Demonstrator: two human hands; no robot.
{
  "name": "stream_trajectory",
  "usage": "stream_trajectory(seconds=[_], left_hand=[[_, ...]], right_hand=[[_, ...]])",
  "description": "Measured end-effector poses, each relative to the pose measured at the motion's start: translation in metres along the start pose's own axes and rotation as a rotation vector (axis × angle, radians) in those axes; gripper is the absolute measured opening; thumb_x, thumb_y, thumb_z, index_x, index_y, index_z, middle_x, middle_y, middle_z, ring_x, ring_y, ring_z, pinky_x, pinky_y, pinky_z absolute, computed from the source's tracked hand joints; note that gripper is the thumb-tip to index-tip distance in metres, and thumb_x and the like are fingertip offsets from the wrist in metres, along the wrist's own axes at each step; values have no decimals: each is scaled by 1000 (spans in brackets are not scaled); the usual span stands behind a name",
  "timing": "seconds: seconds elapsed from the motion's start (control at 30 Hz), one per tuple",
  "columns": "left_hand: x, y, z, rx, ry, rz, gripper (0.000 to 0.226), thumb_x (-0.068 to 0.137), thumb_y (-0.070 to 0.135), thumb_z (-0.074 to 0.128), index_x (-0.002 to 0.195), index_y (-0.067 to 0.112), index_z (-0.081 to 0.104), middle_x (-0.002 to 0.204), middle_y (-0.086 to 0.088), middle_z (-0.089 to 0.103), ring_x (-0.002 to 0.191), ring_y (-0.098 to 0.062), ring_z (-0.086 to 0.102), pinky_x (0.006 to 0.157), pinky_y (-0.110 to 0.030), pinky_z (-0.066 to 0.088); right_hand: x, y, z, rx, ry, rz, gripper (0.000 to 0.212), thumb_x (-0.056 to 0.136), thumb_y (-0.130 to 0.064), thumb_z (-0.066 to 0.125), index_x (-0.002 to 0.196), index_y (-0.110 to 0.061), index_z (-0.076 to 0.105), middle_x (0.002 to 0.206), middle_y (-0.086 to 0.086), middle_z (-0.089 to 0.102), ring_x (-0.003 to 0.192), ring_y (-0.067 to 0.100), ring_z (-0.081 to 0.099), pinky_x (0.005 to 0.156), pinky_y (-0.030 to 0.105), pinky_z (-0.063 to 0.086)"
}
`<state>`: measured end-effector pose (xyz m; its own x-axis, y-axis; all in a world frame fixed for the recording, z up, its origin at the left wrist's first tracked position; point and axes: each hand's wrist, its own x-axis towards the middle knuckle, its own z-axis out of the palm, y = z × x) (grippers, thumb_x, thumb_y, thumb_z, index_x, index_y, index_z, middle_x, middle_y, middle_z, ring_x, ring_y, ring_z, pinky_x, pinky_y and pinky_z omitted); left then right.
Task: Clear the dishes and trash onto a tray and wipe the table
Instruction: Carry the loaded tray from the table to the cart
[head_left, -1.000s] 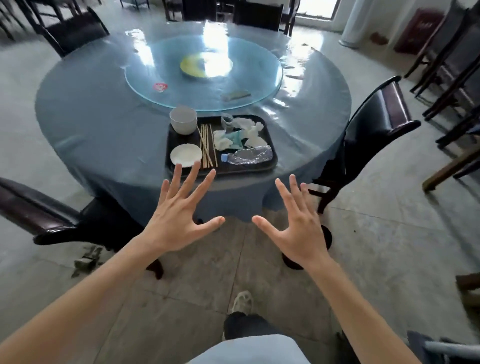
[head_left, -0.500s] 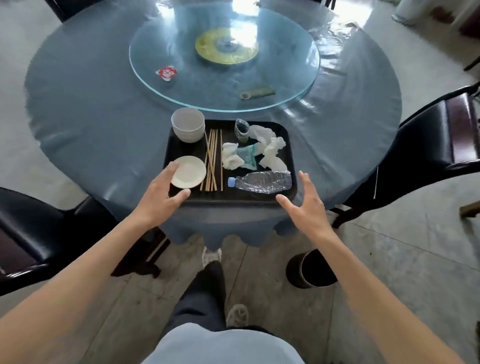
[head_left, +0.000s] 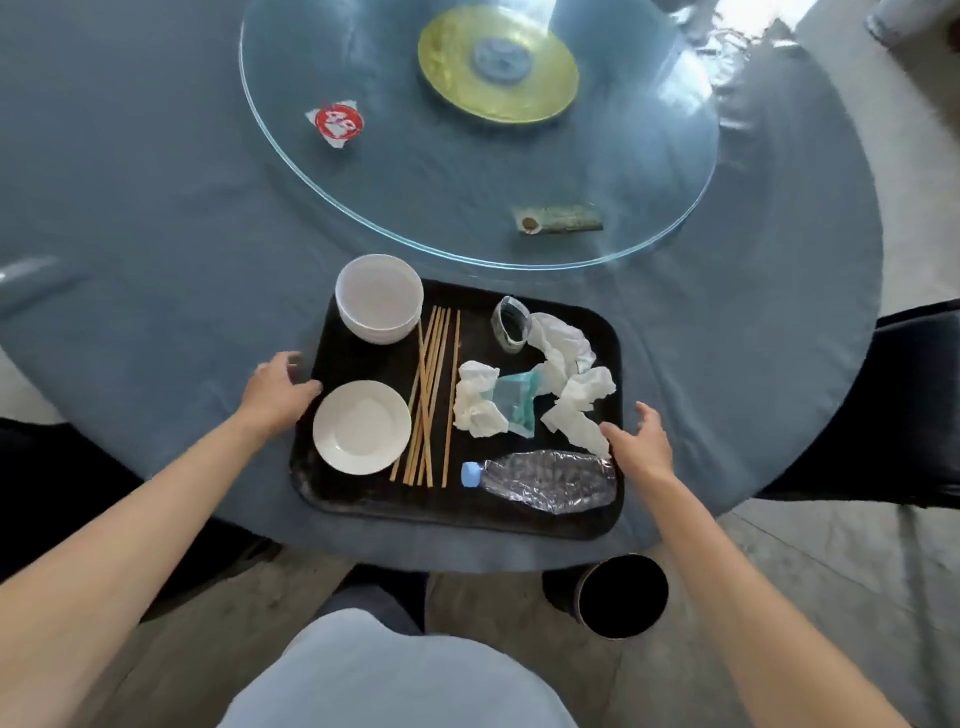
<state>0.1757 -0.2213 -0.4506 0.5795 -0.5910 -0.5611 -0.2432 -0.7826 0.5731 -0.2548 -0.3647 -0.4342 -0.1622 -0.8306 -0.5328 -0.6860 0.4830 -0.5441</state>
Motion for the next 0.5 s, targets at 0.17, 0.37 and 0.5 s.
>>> stream_trajectory(seconds=[0.17,0.37,0.5], left_hand=[[26,0,-9,-155,-146,-77,36,90,8,75,122,19,63,116,-5,68,104,-27,66,94,-53,57],[38,5,0,9,-70,-46,24,85,7,75,105,16,66,101,-4,72,100,-28,68,84,-44,58],[41,10,-1,101,-73,-16,22,84,9,75,102,16,63,94,-1,68,96,-27,65,83,-44,58]], right_hand=[[28,-8,13,12,34,35,65,95,-19,72,153,-26,43,130,8,67,107,21,62,93,38,51],[37,-7,20,46,27,121,63,96,-2,69,146,-34,49,100,2,71,93,24,72,88,49,60],[42,-5,20,124,10,156,58,97,3,64,141,-33,51,100,6,72,87,22,73,74,44,62]])
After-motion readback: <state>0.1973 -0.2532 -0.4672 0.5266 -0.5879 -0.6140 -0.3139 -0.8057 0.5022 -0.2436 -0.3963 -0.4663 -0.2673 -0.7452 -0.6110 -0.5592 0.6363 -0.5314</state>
